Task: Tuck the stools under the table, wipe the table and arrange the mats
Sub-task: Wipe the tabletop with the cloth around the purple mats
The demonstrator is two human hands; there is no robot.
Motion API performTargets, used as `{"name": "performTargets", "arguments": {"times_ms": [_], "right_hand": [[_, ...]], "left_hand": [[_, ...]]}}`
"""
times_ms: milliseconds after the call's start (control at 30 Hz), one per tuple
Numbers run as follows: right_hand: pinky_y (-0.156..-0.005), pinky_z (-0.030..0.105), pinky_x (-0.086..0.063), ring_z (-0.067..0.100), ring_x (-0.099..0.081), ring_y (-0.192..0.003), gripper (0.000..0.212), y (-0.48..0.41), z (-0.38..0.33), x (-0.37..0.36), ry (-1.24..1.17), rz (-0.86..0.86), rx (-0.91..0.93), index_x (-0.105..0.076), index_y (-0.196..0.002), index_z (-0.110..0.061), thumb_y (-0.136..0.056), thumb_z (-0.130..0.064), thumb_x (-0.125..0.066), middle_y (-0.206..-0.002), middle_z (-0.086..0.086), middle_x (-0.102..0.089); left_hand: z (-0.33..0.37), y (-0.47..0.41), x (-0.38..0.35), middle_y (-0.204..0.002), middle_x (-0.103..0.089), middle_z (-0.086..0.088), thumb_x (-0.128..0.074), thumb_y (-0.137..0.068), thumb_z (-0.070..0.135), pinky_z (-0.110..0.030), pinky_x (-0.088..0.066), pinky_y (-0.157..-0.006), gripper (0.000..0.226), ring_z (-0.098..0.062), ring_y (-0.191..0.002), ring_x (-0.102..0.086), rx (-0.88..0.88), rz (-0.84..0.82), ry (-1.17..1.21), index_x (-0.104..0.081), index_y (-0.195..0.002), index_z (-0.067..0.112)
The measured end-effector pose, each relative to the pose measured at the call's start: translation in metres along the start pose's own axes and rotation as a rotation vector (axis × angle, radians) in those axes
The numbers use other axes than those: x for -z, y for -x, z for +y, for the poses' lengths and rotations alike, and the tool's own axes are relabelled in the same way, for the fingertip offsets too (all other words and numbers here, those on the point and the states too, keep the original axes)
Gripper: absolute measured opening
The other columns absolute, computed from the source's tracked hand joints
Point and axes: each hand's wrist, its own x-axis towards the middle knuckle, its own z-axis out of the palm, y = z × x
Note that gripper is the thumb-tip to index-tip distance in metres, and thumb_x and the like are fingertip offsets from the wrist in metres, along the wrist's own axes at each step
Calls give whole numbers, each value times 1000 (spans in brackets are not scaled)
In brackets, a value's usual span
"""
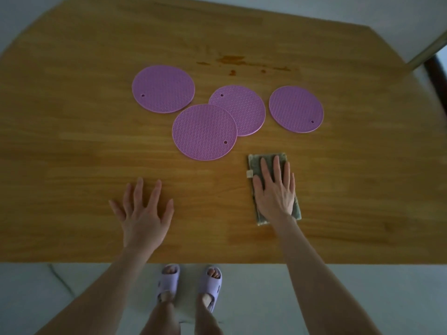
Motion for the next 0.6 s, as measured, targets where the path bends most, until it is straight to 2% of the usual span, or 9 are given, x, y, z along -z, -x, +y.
{"name": "performTargets", "arguments": {"times_ms": [100,200,300,400,500,600], "right_hand": [[-117,40,10,27,14,-145,55,-18,-21,3,-34,-5,-49,-3,-151,-35,-100,-49,-17,-160,-1,8],[-116,40,10,28,12,-146,55,-8,-37,-2,-41,6,29,-5,-151,-35,-99,-49,-17,-160,0,5],[-116,37,9,29,4,-147,59,12,-35,-6,-39,7,132,-12,-151,-33,-95,-53,-10,-160,0,-4],[-116,37,0,30,-11,-146,56,26,-18,-8,-7,11,183,-23,-149,-32,-97,-51,-18,-158,2,-18],[-117,37,0,27,-9,-146,58,17,5,0,-23,21,100,-21,-150,-33,-95,-54,-16,-159,0,-14],[-118,38,4,25,5,-147,64,-18,20,10,-34,35,-74,-6,-150,-36,-91,-59,-3,-160,-2,0]], "left_hand": [[-1,-2,0,-153,-23,-14,-20,-87,63,-63,2,-110,69,-36,-142,-11,-1,-3,-1,-39,-142,27],[0,1,0,-153,-24,-13,-21,-86,63,-64,1,-110,69,-34,-142,-12,6,-9,-8,-41,-141,27],[4,1,3,-151,-27,-14,-27,-83,60,-62,1,-111,67,-34,-141,-14,42,20,46,-45,-138,25],[21,-3,4,-140,-39,-21,-35,-82,48,-67,-5,-108,60,-40,-133,-26,47,88,108,-54,-127,14],[53,-16,1,-134,-45,-23,-38,-84,40,-69,-14,-106,54,-42,-127,-34,-67,109,149,-57,-125,11],[92,-41,-2,-139,-41,-19,-38,-87,41,-64,-10,-109,52,-40,-130,-32,-187,92,183,-54,-130,16]]}}
